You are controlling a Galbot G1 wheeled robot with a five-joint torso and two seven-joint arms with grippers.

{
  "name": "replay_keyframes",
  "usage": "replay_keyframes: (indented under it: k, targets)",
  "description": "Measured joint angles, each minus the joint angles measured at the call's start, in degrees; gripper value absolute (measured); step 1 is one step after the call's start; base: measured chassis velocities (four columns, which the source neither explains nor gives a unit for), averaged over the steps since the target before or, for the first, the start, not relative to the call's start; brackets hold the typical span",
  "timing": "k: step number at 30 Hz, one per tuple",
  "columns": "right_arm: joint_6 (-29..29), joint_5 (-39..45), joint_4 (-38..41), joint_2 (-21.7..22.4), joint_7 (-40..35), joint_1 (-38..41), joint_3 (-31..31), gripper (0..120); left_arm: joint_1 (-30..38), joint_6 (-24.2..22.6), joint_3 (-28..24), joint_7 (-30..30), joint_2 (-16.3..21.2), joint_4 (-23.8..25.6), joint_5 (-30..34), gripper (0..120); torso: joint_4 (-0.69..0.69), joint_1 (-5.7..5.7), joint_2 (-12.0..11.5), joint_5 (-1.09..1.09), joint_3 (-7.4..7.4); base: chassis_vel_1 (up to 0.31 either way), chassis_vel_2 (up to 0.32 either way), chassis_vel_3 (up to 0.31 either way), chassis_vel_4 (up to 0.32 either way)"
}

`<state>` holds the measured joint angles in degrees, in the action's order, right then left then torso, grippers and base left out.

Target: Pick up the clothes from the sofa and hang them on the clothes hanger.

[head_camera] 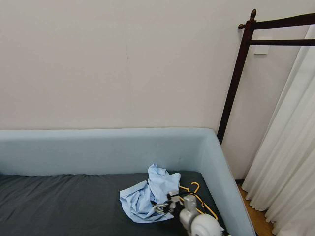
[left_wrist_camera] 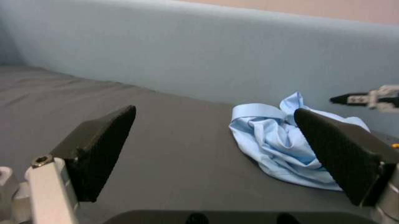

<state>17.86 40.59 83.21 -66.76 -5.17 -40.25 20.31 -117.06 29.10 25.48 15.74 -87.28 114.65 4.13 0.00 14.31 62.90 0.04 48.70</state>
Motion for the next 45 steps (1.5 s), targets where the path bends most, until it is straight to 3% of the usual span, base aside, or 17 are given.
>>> replay_keyframes:
  k: [8,18,22,23,35,45]
  targets:
    - [-3.0,-11.12,-14.03,-7.87,3.32,4.15,7.35,100,-0.71,1.73,0.73,0.35,0.69,-1.17,0.84,100,-0.03,0.0,0.0,-0.01,0.0,0.0,0.0,0.0,0.0]
    - [-4.39,-16.86,-20.28,-12.47,2.43,4.47,8.46,99,-0.31,2.29,0.99,0.47,0.9,-1.58,1.44,100,-0.02,0.0,0.0,0.0,-0.01,0.0,0.0,0.0,0.0]
    - [-0.6,-16.45,-22.24,-13.41,-1.25,4.1,7.96,83,0.28,2.32,0.84,0.47,0.8,-1.5,1.61,100,-0.03,0.0,0.01,0.0,0.0,0.0,0.0,0.0,0.0]
    - [-0.6,-16.45,-22.24,-13.41,-1.25,4.1,7.96,83,0.28,2.32,0.84,0.47,0.8,-1.5,1.61,100,-0.03,0.0,0.01,0.0,0.0,0.0,0.0,0.0,0.0]
    - [-0.79,-13.9,-24.42,-14.98,-2.36,4.55,5.61,36,1.22,2.68,0.61,0.46,0.75,-2.41,1.81,100,-0.02,0.0,0.01,0.01,-0.01,0.0,0.0,0.0,0.0]
    - [-1.65,-14.11,-22.89,-13.18,-1.9,4.62,5.46,1,2.33,2.62,0.6,0.47,0.78,-2.87,2.11,100,-0.02,0.0,0.01,0.02,-0.01,0.0,0.0,0.0,0.0]
